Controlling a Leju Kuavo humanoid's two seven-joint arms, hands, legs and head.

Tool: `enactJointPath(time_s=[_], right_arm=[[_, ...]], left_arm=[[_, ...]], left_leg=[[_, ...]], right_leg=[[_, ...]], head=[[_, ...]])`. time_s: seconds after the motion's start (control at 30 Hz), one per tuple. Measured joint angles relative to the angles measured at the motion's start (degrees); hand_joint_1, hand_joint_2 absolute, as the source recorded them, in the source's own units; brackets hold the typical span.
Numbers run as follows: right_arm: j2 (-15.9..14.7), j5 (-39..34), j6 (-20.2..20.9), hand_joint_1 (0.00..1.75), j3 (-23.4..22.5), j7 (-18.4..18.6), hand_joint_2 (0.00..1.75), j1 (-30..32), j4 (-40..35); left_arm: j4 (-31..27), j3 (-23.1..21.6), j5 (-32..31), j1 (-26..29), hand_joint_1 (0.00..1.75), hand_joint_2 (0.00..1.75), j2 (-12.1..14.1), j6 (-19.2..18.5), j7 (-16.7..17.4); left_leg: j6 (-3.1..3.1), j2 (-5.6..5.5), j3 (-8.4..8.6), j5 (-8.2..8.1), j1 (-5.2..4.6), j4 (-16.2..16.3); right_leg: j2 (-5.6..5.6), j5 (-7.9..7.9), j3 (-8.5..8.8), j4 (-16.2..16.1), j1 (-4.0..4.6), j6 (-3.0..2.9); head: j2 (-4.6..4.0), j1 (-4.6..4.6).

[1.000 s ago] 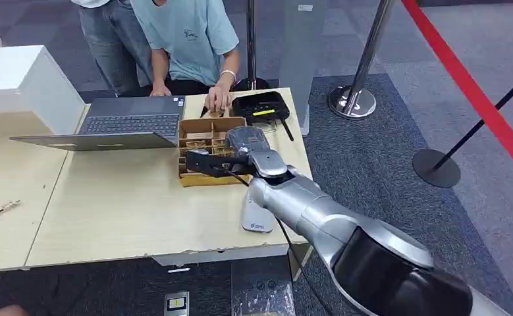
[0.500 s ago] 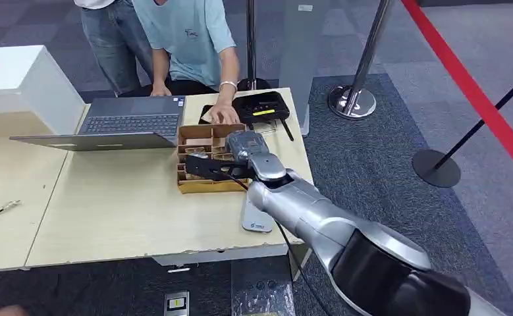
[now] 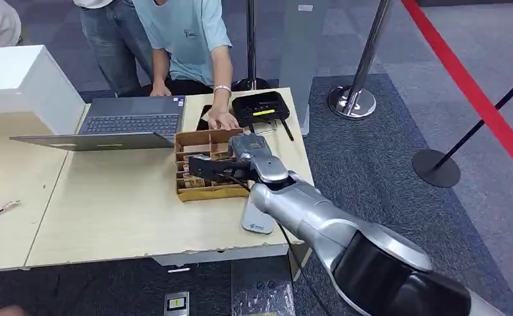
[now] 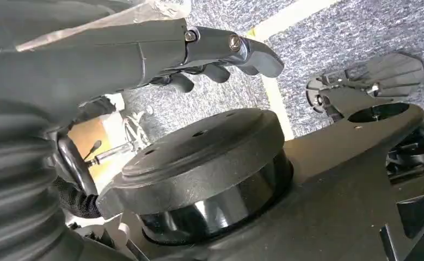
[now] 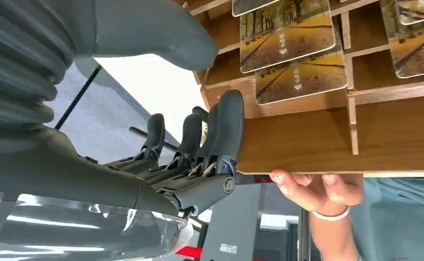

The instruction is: Pass the card to the sensor for recognition and then transmit it.

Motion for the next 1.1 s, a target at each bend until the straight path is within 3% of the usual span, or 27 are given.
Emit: enactJointPath(time_s=[0.27, 0.37, 0.57, 1.1], right_arm=[[-0.2, -0.1, 0.0, 0.98, 0.0, -0.1, 1.75, 0.9, 0.0], [-0.2, -0.1, 0.0, 0.89, 0.0, -0.3, 1.75, 1.3, 0.0], [0.0, -0.4, -0.1, 0.87, 0.0, -0.9, 1.75, 2.3, 0.0], [1.0, -0.5, -0.1, 0.98, 0.2, -1.7, 1.75, 3.6, 0.0]], left_arm=[[0.0, 0.0, 0.0, 0.0, 0.00, 1.75, 0.0, 0.2, -0.6], [0.0, 0.0, 0.0, 0.0, 0.00, 1.75, 0.0, 0.2, -0.6], [0.0, 0.0, 0.1, 0.0, 0.00, 1.75, 0.0, 0.3, -0.5], [0.0, 0.0, 0.0, 0.0, 0.00, 1.75, 0.0, 0.7, -1.0]], left_leg=[[0.00, 0.00, 0.00, 0.00, 0.00, 0.0], [0.00, 0.00, 0.00, 0.00, 0.00, 0.0], [0.00, 0.00, -0.01, 0.00, 0.00, 0.0], [0.00, 0.00, -0.01, 0.00, 0.00, 0.0]], right_leg=[[0.00, 0.00, 0.00, 0.0, 0.00, 0.00], [0.00, 0.00, 0.00, 0.0, 0.00, 0.00], [0.00, 0.00, 0.00, 0.0, 0.00, 0.00], [0.00, 0.00, 0.00, 0.0, 0.00, 0.00]], head=[[0.00, 0.00], [0.00, 0.00], [0.00, 0.00], [0.00, 0.00]])
